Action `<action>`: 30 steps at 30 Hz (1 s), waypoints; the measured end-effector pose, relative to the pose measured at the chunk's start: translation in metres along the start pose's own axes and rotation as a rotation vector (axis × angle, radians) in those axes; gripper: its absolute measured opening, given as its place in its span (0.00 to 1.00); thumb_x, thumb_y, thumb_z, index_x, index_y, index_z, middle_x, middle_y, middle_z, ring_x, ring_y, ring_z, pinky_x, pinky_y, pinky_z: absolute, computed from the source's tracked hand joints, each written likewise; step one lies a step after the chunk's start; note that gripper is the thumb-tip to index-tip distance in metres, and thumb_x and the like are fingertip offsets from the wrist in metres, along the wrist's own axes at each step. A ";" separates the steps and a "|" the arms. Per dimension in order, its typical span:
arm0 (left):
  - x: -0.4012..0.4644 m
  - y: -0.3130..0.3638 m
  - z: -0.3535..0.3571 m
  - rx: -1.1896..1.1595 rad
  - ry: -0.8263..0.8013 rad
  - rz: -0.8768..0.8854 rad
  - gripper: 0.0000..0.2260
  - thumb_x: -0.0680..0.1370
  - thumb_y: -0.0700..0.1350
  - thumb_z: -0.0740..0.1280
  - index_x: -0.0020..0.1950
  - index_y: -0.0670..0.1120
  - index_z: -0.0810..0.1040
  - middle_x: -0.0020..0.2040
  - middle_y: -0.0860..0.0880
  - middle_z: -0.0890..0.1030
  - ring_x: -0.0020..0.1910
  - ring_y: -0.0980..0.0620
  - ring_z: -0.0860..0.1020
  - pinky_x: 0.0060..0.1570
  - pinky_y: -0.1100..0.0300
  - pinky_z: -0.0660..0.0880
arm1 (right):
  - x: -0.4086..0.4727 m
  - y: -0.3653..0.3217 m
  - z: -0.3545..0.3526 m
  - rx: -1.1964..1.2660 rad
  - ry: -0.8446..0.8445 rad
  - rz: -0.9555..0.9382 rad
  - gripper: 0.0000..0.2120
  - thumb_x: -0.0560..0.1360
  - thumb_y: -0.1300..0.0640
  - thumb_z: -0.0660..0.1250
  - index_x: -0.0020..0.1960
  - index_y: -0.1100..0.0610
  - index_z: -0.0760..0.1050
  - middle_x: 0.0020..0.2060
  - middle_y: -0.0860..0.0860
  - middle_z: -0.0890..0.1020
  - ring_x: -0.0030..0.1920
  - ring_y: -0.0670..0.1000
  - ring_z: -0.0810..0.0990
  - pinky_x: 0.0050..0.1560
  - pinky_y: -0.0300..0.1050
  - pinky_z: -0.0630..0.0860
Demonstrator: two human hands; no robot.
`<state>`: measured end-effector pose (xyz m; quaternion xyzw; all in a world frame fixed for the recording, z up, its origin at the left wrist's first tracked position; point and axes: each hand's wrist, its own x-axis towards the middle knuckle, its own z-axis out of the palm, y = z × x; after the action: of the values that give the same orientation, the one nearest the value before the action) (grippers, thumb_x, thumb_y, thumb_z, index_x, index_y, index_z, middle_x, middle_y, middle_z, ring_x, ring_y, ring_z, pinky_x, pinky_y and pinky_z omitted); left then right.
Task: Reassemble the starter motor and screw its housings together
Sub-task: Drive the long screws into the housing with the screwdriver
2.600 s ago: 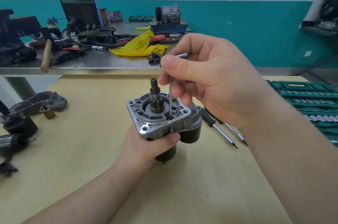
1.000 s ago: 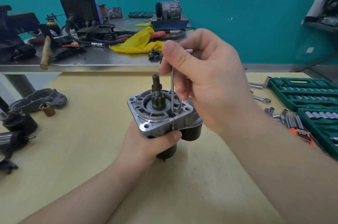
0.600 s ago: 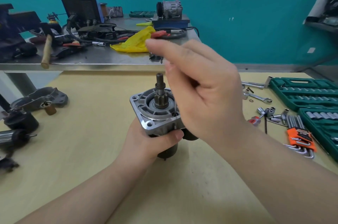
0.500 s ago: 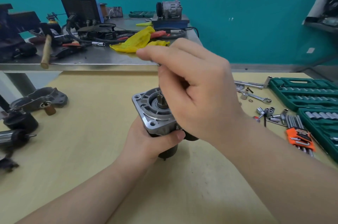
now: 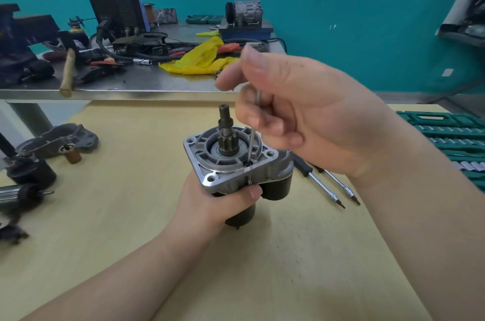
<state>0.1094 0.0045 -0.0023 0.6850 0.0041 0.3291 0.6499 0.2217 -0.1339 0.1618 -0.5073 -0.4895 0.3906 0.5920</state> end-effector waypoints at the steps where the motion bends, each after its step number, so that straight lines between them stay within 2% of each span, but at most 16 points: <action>1: 0.000 0.000 0.000 0.008 0.003 0.000 0.22 0.72 0.46 0.78 0.67 0.53 0.83 0.64 0.49 0.86 0.66 0.46 0.83 0.61 0.54 0.80 | -0.002 0.000 -0.002 0.039 -0.042 0.002 0.10 0.81 0.50 0.66 0.53 0.53 0.83 0.34 0.51 0.76 0.31 0.47 0.65 0.25 0.39 0.56; 4: 0.000 -0.002 0.000 0.042 0.017 -0.006 0.22 0.71 0.47 0.78 0.66 0.57 0.84 0.64 0.51 0.86 0.66 0.47 0.83 0.63 0.45 0.79 | -0.002 0.008 -0.003 0.059 0.013 -0.064 0.08 0.80 0.57 0.68 0.52 0.56 0.85 0.36 0.54 0.81 0.30 0.48 0.68 0.25 0.39 0.58; 8: -0.001 -0.002 0.000 0.047 0.009 -0.032 0.24 0.71 0.48 0.78 0.67 0.55 0.83 0.65 0.50 0.86 0.66 0.47 0.83 0.61 0.48 0.79 | -0.003 0.025 0.005 -0.163 0.283 -0.266 0.05 0.79 0.58 0.72 0.50 0.59 0.86 0.36 0.54 0.86 0.28 0.48 0.72 0.26 0.36 0.67; 10: 0.000 0.000 0.000 0.042 0.008 -0.034 0.23 0.71 0.48 0.78 0.66 0.55 0.83 0.64 0.49 0.86 0.65 0.48 0.83 0.59 0.53 0.80 | -0.007 0.028 0.002 -0.225 0.261 -0.224 0.06 0.79 0.60 0.72 0.53 0.55 0.87 0.38 0.52 0.87 0.30 0.48 0.75 0.27 0.36 0.69; 12: 0.001 0.001 0.001 0.033 0.018 -0.031 0.21 0.71 0.47 0.78 0.64 0.55 0.83 0.62 0.48 0.86 0.63 0.47 0.84 0.58 0.53 0.81 | -0.011 0.027 -0.001 -0.300 0.186 -0.138 0.08 0.78 0.61 0.73 0.53 0.51 0.88 0.39 0.52 0.88 0.34 0.48 0.77 0.30 0.37 0.71; 15: 0.001 0.000 0.001 0.028 0.027 -0.023 0.21 0.71 0.47 0.78 0.64 0.53 0.83 0.62 0.47 0.86 0.63 0.44 0.84 0.60 0.45 0.81 | -0.013 0.026 0.000 -0.385 0.219 -0.150 0.09 0.78 0.64 0.75 0.49 0.51 0.88 0.38 0.49 0.89 0.34 0.44 0.79 0.31 0.35 0.73; 19: 0.001 -0.003 0.000 0.022 0.008 -0.036 0.25 0.72 0.45 0.78 0.68 0.44 0.81 0.62 0.41 0.85 0.63 0.35 0.83 0.62 0.30 0.79 | -0.013 0.031 0.009 -0.461 0.320 -0.253 0.08 0.75 0.64 0.78 0.44 0.51 0.85 0.30 0.40 0.84 0.28 0.38 0.80 0.31 0.28 0.73; 23: 0.001 -0.004 0.000 0.034 0.027 -0.037 0.23 0.72 0.45 0.78 0.67 0.45 0.82 0.62 0.43 0.86 0.63 0.39 0.84 0.63 0.33 0.79 | -0.011 0.035 0.017 -0.450 0.357 -0.265 0.07 0.75 0.63 0.78 0.43 0.54 0.83 0.28 0.41 0.82 0.27 0.39 0.79 0.31 0.29 0.72; 25: 0.001 -0.004 0.000 0.033 0.027 -0.037 0.22 0.72 0.45 0.78 0.66 0.47 0.83 0.61 0.43 0.86 0.62 0.40 0.84 0.62 0.34 0.80 | -0.010 0.034 0.018 -0.486 0.350 -0.291 0.07 0.76 0.62 0.77 0.50 0.53 0.83 0.30 0.42 0.81 0.29 0.41 0.79 0.33 0.31 0.73; 28: 0.001 -0.004 0.000 0.031 0.020 -0.033 0.21 0.72 0.45 0.78 0.65 0.51 0.83 0.60 0.44 0.87 0.61 0.42 0.85 0.60 0.38 0.82 | -0.010 0.035 0.018 -0.676 0.310 -0.414 0.27 0.78 0.62 0.73 0.74 0.45 0.73 0.33 0.47 0.75 0.34 0.50 0.76 0.39 0.38 0.73; 30: 0.001 -0.004 -0.001 0.040 0.017 -0.021 0.22 0.72 0.45 0.78 0.66 0.50 0.82 0.60 0.44 0.87 0.61 0.42 0.85 0.60 0.38 0.81 | -0.008 0.038 0.020 -0.760 0.304 -0.531 0.32 0.80 0.65 0.70 0.80 0.47 0.68 0.34 0.51 0.73 0.35 0.54 0.74 0.40 0.40 0.75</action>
<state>0.1116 0.0062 -0.0049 0.6949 0.0234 0.3282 0.6395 0.2017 -0.1305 0.1227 -0.5963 -0.6182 -0.0589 0.5087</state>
